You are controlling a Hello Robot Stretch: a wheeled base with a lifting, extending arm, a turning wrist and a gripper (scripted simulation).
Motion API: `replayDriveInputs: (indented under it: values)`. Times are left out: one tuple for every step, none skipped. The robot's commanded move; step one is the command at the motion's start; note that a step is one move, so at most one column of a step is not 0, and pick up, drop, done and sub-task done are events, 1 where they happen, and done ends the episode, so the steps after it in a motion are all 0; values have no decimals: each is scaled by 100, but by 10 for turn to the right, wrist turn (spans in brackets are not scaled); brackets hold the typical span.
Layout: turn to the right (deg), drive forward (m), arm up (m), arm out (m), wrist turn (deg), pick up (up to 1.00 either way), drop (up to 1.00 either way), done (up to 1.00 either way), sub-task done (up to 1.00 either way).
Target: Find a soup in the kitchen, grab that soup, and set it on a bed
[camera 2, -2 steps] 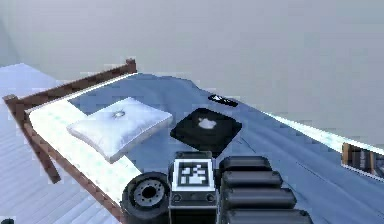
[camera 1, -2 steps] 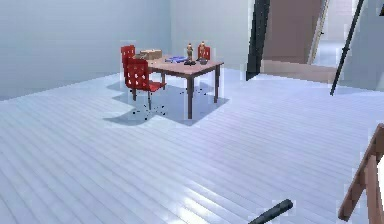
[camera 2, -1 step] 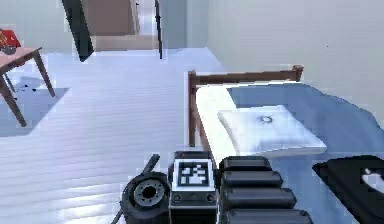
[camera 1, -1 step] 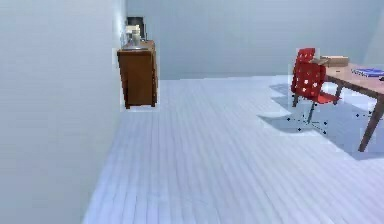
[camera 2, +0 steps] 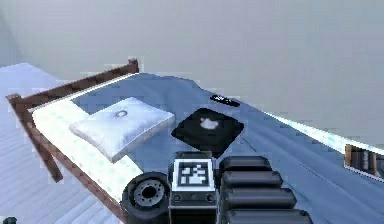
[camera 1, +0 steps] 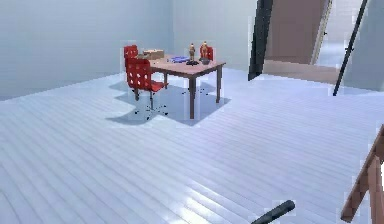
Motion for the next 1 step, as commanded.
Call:
replayDriveInputs:
  values:
    - [360,0,0,0,0,0,0,0,0]
